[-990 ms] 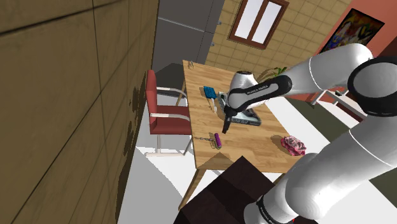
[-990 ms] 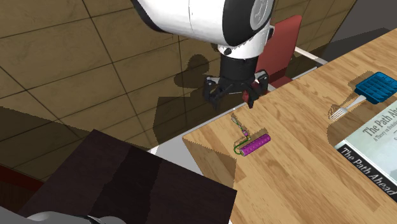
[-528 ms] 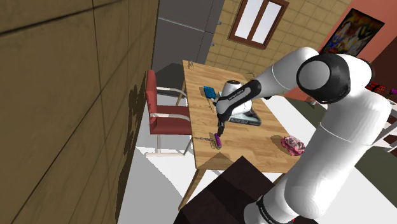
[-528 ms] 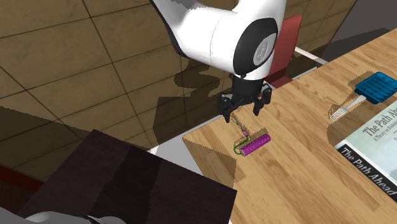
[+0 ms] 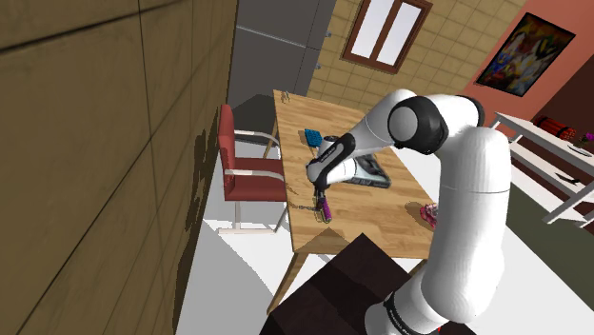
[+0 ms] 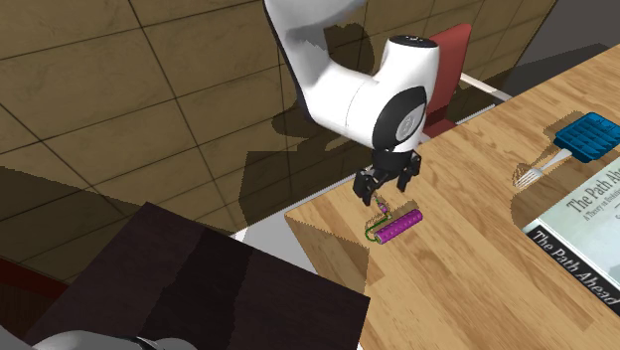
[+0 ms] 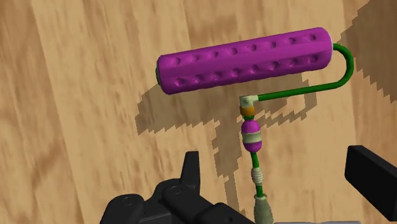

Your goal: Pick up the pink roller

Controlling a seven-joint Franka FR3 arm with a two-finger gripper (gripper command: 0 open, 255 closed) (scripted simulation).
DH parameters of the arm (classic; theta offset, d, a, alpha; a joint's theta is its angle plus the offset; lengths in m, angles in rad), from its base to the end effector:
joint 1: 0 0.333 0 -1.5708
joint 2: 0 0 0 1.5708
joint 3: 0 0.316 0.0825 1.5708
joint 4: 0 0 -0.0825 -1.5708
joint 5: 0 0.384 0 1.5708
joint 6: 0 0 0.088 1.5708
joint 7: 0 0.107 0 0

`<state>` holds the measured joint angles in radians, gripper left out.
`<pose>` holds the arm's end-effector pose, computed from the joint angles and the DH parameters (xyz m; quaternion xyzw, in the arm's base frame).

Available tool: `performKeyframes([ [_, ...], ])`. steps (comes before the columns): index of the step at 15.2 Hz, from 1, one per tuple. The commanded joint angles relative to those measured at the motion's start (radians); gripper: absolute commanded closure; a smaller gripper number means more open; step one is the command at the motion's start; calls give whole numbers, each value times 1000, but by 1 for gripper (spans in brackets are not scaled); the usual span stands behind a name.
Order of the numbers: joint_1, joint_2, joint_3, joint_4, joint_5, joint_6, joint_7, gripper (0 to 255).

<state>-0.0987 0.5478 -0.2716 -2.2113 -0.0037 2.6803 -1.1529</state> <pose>0.4990 -0.2020 0.1315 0.9144 0.3973 -0.0708 0.0310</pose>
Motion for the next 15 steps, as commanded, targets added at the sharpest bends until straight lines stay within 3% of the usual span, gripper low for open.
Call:
performKeyframes([
  [1,-12,44,13,28,7,16,-12,0],
  [9,-27,120,32,55,20,64,-14,0],
  [10,-27,120,32,54,20,66,-14,255],
  [15,-27,120,32,54,20,66,-14,255],
])
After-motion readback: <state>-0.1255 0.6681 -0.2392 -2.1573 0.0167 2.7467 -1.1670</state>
